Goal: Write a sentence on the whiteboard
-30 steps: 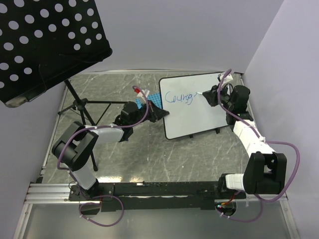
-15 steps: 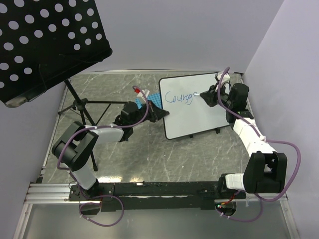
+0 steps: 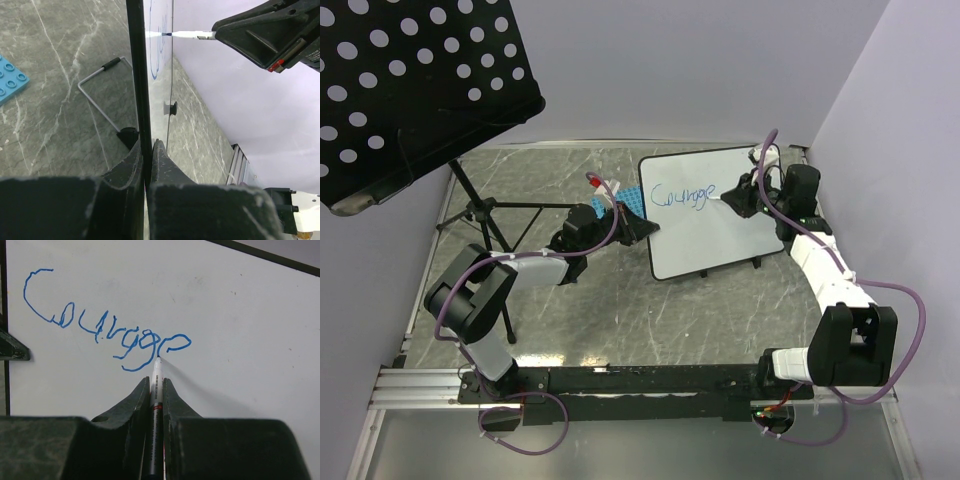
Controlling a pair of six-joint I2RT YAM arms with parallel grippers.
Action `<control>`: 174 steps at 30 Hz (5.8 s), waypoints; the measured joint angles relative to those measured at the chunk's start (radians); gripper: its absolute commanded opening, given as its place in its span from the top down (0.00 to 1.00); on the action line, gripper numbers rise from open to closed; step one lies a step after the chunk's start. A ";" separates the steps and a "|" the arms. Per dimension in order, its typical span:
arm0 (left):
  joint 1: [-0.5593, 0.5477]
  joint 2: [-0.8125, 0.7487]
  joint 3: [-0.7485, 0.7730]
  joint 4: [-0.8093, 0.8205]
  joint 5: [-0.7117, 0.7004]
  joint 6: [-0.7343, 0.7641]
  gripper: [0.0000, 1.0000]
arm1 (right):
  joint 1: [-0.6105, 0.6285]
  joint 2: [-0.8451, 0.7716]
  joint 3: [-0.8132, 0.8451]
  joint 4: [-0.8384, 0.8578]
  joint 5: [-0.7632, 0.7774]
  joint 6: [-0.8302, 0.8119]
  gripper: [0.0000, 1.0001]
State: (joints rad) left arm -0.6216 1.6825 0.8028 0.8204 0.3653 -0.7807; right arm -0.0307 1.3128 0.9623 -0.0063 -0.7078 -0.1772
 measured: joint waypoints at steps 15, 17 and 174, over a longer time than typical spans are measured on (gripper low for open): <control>0.000 0.000 0.000 0.003 0.004 0.002 0.99 | -0.051 -0.005 0.001 -0.037 0.014 0.006 1.00; -0.001 0.000 0.000 0.006 0.006 0.009 0.99 | -0.062 -0.017 -0.004 -0.030 0.011 0.015 1.00; -0.002 0.011 0.000 0.014 0.009 0.005 0.99 | -0.180 0.010 -0.220 0.417 -0.092 -0.020 1.00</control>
State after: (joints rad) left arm -0.6235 1.6932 0.8028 0.8341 0.3740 -0.7757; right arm -0.2104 1.3231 0.7425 0.4103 -0.8001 -0.1974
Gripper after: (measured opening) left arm 0.059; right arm 0.180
